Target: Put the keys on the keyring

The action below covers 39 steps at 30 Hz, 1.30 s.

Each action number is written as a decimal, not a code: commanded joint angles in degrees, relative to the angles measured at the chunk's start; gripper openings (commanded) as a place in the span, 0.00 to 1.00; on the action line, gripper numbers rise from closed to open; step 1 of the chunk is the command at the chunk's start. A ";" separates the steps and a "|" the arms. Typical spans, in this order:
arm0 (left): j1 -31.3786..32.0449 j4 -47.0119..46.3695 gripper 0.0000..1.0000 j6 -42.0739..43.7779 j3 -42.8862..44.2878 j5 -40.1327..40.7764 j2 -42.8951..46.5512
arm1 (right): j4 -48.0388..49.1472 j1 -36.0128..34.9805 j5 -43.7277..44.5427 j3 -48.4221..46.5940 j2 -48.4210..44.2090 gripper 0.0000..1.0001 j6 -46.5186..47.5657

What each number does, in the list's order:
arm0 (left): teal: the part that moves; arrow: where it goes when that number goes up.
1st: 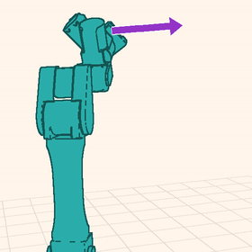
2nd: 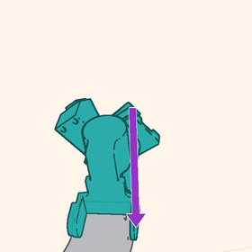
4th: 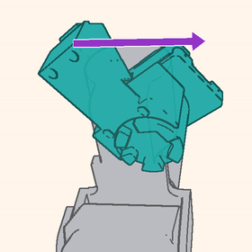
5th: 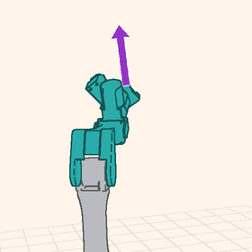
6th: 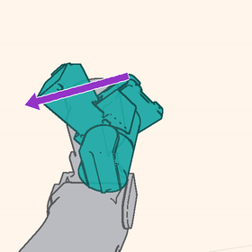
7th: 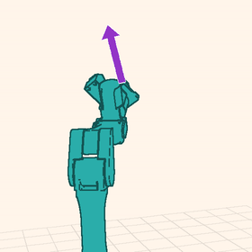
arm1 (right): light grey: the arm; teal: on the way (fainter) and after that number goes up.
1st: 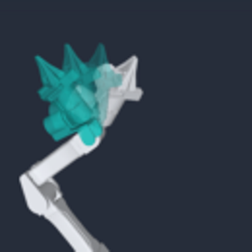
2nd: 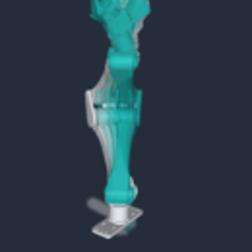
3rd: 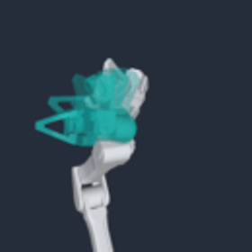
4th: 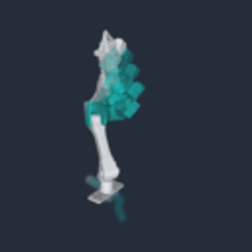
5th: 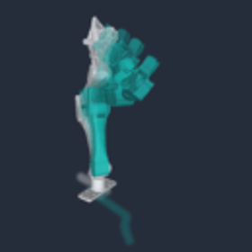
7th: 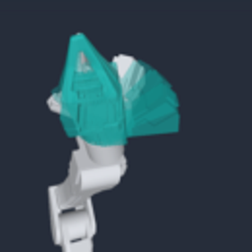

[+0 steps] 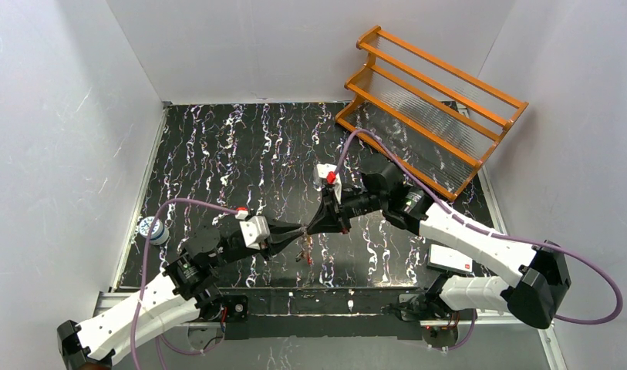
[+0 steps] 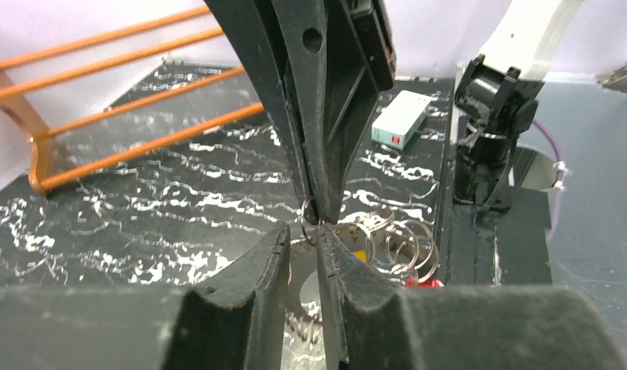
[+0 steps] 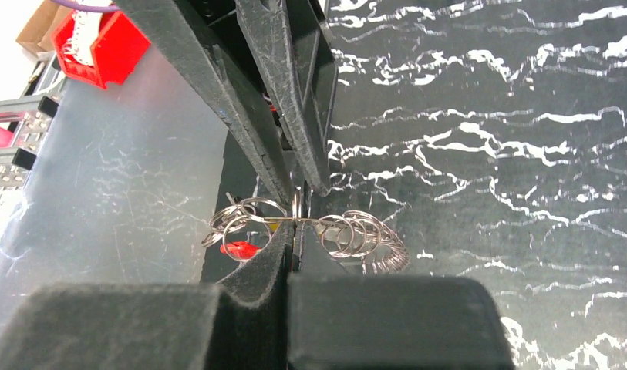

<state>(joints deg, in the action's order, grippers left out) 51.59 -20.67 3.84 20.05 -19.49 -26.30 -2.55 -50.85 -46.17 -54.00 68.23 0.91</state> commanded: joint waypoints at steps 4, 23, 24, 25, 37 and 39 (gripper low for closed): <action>0.00 22.94 0.22 8.59 8.84 3.70 -2.83 | -20.32 0.22 2.76 -10.50 4.80 0.01 7.34; 0.00 28.02 0.25 13.57 16.38 -5.47 -15.70 | -33.71 -4.67 8.27 -20.96 15.94 0.01 10.92; 0.00 27.35 0.25 13.23 16.15 -5.82 -16.09 | -33.75 -4.85 8.29 -20.97 16.01 0.01 10.88; 0.00 26.70 0.25 12.80 15.92 -6.19 -16.43 | -33.75 -5.07 8.41 -21.05 16.13 0.01 10.94; 0.05 26.66 0.00 12.20 15.84 -5.76 -18.18 | -32.37 -5.83 10.98 -19.81 14.60 0.01 11.14; 0.00 26.80 0.00 12.09 15.76 -4.60 -17.24 | -29.69 -5.84 12.03 -18.36 13.29 0.11 10.18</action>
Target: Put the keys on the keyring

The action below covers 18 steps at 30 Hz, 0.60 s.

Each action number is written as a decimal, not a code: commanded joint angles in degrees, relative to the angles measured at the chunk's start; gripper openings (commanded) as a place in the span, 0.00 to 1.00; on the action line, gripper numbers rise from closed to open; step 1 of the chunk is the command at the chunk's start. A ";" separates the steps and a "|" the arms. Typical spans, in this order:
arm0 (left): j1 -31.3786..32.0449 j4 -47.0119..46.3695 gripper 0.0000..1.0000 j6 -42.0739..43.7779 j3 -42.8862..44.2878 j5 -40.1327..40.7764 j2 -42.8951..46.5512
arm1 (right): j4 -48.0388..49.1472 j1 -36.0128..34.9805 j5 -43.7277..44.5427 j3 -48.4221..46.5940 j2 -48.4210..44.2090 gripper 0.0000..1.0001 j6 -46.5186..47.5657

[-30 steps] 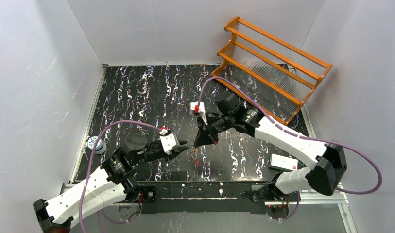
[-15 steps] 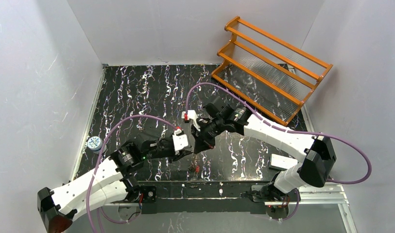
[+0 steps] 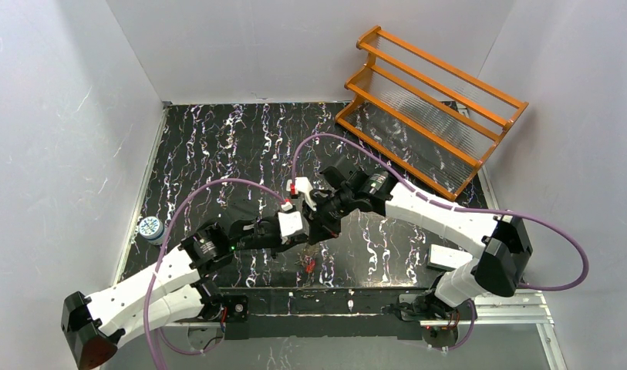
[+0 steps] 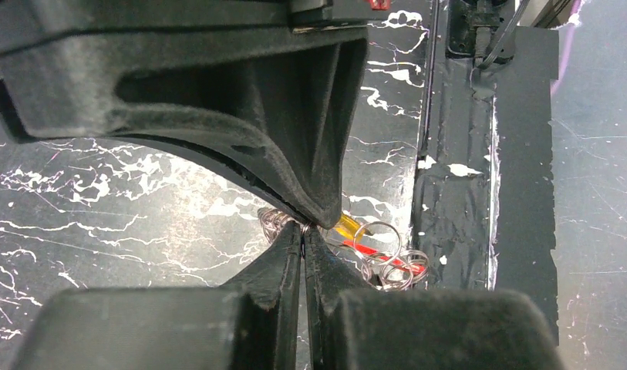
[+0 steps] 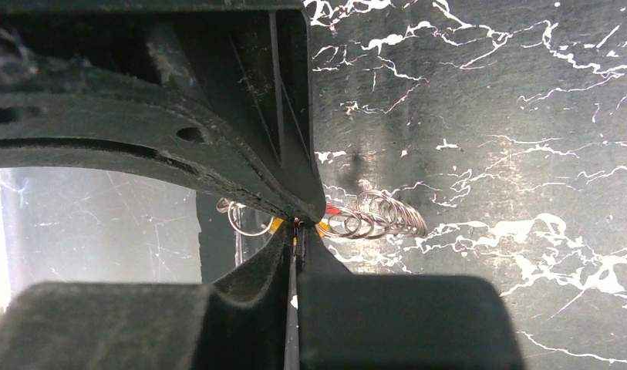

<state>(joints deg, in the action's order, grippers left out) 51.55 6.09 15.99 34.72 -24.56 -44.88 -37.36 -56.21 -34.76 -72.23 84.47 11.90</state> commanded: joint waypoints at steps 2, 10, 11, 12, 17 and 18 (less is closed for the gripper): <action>0.04 -0.77 0.00 -0.98 0.73 1.88 2.93 | 8.06 -0.07 0.75 1.56 -4.82 0.30 -2.09; 0.05 -17.98 0.00 -8.06 -8.26 6.69 13.89 | 22.56 5.71 -9.72 9.65 -10.99 0.57 -11.03; 0.04 -20.93 0.00 -9.10 -9.89 7.15 15.79 | 24.59 6.53 -12.18 10.79 -11.34 0.57 -12.81; 0.09 -23.85 0.00 -10.25 -11.52 7.47 17.00 | 26.56 7.28 -14.38 11.61 -11.56 0.57 -14.62; 0.04 -35.74 0.00 -14.22 -17.71 7.47 21.46 | 33.75 8.48 -19.38 13.78 -12.40 0.53 -19.53; 0.09 -37.23 0.00 -14.73 -18.37 7.19 21.75 | 34.35 8.48 -20.09 13.79 -12.33 0.51 -19.67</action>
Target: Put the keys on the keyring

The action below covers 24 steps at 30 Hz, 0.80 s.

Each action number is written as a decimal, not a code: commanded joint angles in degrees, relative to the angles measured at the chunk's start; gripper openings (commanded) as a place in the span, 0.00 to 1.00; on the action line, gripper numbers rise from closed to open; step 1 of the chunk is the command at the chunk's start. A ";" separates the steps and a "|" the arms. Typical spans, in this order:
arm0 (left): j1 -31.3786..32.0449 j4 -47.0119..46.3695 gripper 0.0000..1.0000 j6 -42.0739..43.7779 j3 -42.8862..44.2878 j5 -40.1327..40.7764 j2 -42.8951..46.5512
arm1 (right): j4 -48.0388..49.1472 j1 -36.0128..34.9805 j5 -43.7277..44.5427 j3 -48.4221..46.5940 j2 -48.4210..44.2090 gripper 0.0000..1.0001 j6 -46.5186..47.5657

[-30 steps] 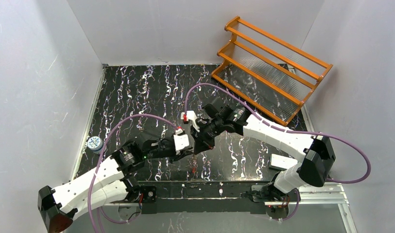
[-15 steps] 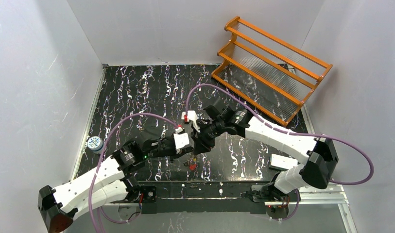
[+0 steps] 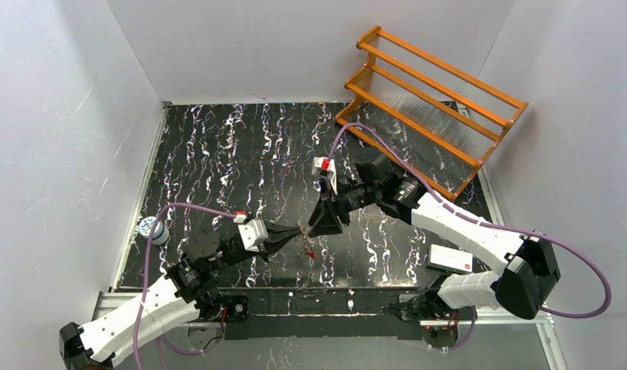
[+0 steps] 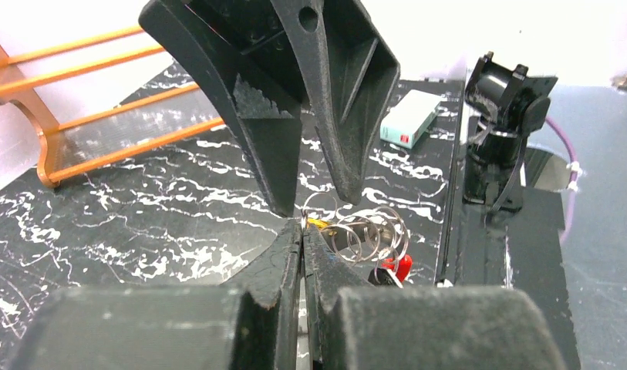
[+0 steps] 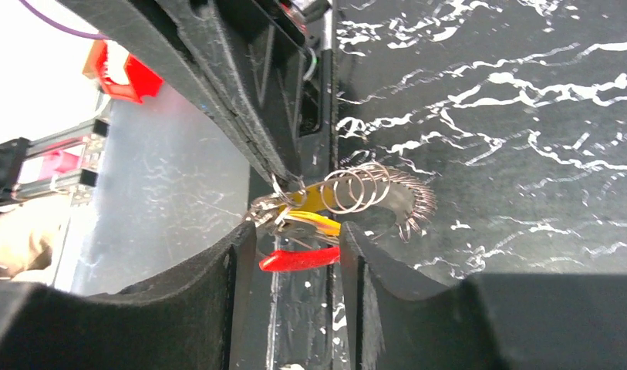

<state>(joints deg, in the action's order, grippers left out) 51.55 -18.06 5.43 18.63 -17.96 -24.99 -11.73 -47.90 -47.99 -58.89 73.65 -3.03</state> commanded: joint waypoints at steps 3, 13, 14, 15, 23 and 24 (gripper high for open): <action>0.07 -14.53 0.00 -5.06 -2.90 -0.07 1.99 | 9.83 0.27 -8.54 0.32 -0.94 0.42 -5.55; 0.05 -14.72 0.00 -4.96 -2.25 -1.30 0.32 | 8.53 0.64 -8.12 0.86 -0.12 0.07 -4.82; 0.10 -14.72 0.00 -4.85 -2.21 -1.23 0.43 | 8.27 0.88 -7.94 1.15 -0.13 0.06 -4.63; 0.06 -14.75 0.00 -4.68 -2.20 -1.21 0.54 | 8.05 1.14 -7.91 1.54 -0.28 0.05 -4.39; 0.05 -16.17 0.00 -4.93 -2.55 -1.64 1.03 | 8.10 1.94 -9.15 3.43 1.86 0.04 -4.57; 0.04 -16.35 0.00 -4.98 -2.61 -1.76 1.00 | 7.83 1.97 -9.64 3.10 2.29 0.07 -4.54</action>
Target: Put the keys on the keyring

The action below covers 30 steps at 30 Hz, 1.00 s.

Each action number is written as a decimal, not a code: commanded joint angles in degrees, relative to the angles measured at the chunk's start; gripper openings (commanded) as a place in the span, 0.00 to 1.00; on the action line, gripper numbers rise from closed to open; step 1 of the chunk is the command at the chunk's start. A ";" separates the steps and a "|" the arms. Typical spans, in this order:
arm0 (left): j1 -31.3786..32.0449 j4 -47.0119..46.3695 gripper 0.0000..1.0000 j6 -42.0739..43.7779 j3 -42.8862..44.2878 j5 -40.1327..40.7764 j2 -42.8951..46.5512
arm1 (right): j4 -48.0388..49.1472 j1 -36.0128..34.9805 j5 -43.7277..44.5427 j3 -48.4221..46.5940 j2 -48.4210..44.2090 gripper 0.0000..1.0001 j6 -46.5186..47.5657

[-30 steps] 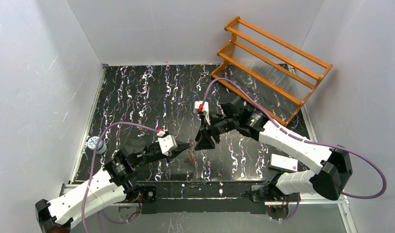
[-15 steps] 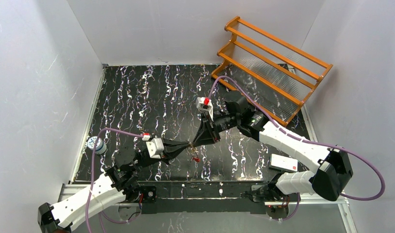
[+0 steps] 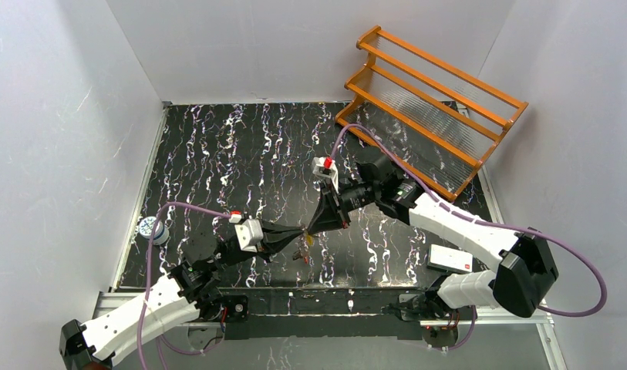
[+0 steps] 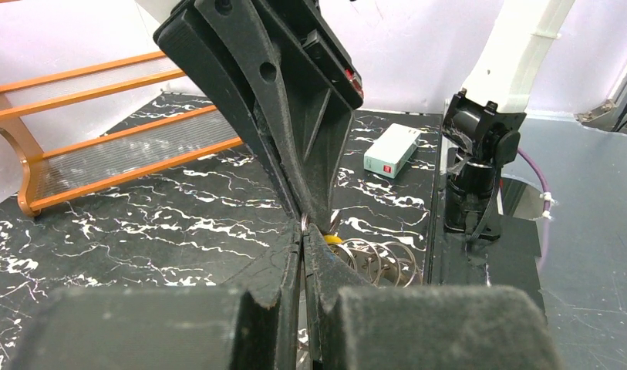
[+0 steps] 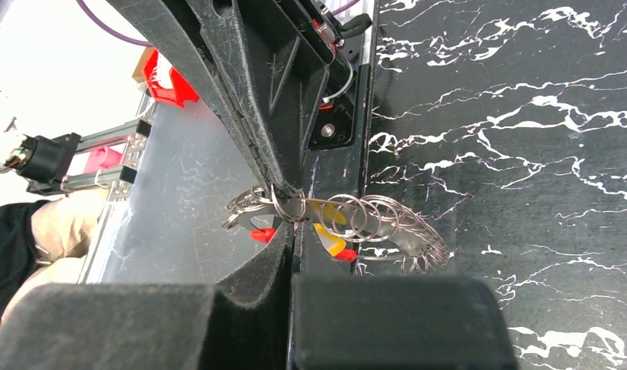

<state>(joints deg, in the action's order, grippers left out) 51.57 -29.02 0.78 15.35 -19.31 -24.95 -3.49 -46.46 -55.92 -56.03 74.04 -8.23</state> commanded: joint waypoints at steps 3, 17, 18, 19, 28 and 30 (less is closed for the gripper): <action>0.02 -5.72 0.00 -0.33 0.51 -0.46 0.85 | -1.48 0.51 -2.34 -0.88 2.36 0.19 1.11; 0.09 -6.16 0.00 -0.37 0.29 -0.49 0.43 | 8.33 0.50 0.70 2.55 -8.58 0.43 4.07; 0.03 -6.17 0.00 -0.34 0.29 -0.51 0.43 | 9.57 0.54 0.67 2.72 -8.88 0.43 3.52; 0.02 -6.14 0.00 -0.39 0.29 -0.50 0.51 | 10.69 0.50 0.36 2.76 -8.80 0.42 2.85; 0.02 -6.32 0.00 -0.36 0.54 -0.85 0.09 | 14.93 -0.03 -3.23 2.02 -4.15 0.33 -1.01; 0.02 -6.52 0.00 -2.10 0.51 -0.83 -0.02 | 15.73 -0.50 -3.11 2.22 -3.66 0.33 -1.45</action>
<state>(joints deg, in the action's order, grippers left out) 51.57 -31.75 0.19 15.35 -19.68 -24.99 7.57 -46.26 -57.52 -53.78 69.97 -7.84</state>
